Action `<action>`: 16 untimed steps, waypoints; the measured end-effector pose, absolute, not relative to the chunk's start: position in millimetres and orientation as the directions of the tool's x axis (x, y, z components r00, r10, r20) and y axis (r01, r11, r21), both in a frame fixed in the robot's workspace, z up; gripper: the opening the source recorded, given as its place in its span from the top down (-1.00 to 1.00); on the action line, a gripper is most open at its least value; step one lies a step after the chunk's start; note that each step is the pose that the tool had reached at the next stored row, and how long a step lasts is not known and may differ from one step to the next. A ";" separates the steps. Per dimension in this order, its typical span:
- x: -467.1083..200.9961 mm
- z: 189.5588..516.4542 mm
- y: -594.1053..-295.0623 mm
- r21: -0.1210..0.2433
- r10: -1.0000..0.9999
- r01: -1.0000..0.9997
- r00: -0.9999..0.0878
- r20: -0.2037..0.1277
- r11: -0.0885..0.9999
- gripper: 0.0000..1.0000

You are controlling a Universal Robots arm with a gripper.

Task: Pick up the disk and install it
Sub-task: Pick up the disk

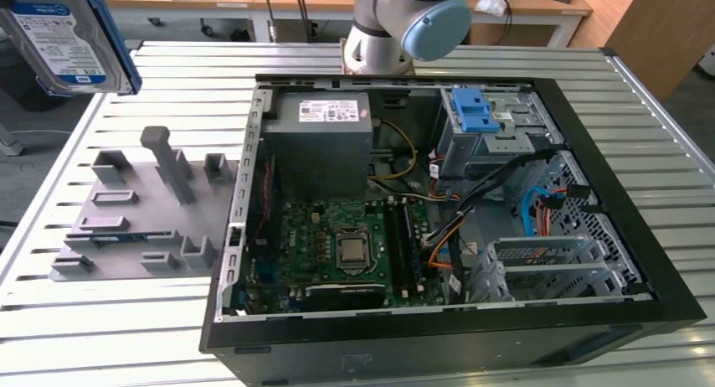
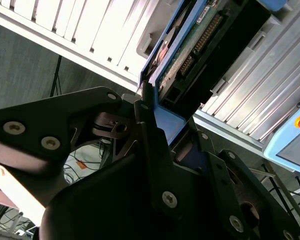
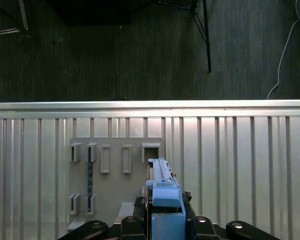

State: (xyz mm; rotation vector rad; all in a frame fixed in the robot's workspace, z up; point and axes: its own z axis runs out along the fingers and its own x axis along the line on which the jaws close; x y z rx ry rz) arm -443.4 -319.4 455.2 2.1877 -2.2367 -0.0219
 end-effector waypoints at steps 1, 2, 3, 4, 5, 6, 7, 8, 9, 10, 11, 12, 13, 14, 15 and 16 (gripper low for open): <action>-443.4 455.8 -319.4 0.019 -1.000 -1.000 -0.022 -0.001 0.022 0.27; -443.5 456.3 -319.4 0.019 -1.000 -1.000 -0.022 -0.001 0.022 0.27; -443.4 456.9 -319.4 0.019 -1.000 -1.000 -0.022 -0.001 0.022 0.27; -443.4 457.5 -319.4 0.019 -1.000 -1.000 -0.022 -0.001 0.022 0.27; -443.4 458.1 -319.4 0.019 -1.000 -1.000 -0.022 -0.001 0.022 0.27; -443.5 458.6 -319.3 0.019 -1.000 -1.000 -0.022 -0.001 0.022 0.27; -443.5 459.3 -319.3 0.019 -1.000 -1.000 -0.022 -0.001 0.022 0.27; -443.4 460.0 -319.3 0.019 -1.000 -1.000 -0.022 -0.001 0.022 0.27; -443.5 460.6 -319.3 0.019 -1.000 -1.000 -0.022 -0.001 0.022 0.27; -443.5 461.3 -319.3 0.019 -1.000 -1.000 -0.022 -0.001 0.022 0.27; -443.5 462.0 -319.3 0.019 -1.000 -1.000 -0.022 -0.001 0.022 0.27; -443.5 463.1 -319.3 0.019 -1.000 -1.000 -0.022 -0.001 0.022 0.27; -443.4 464.2 -319.3 0.019 -1.000 -1.000 -0.022 -0.001 0.022 0.27; -443.5 465.3 -319.3 0.019 -1.000 -1.000 -0.022 -0.001 0.022 0.27; -443.4 466.4 -319.3 0.019 -1.000 -1.000 -0.022 -0.001 0.022 0.27; -443.4 467.4 -319.3 0.019 -1.000 -1.000 -0.022 -0.001 0.022 0.27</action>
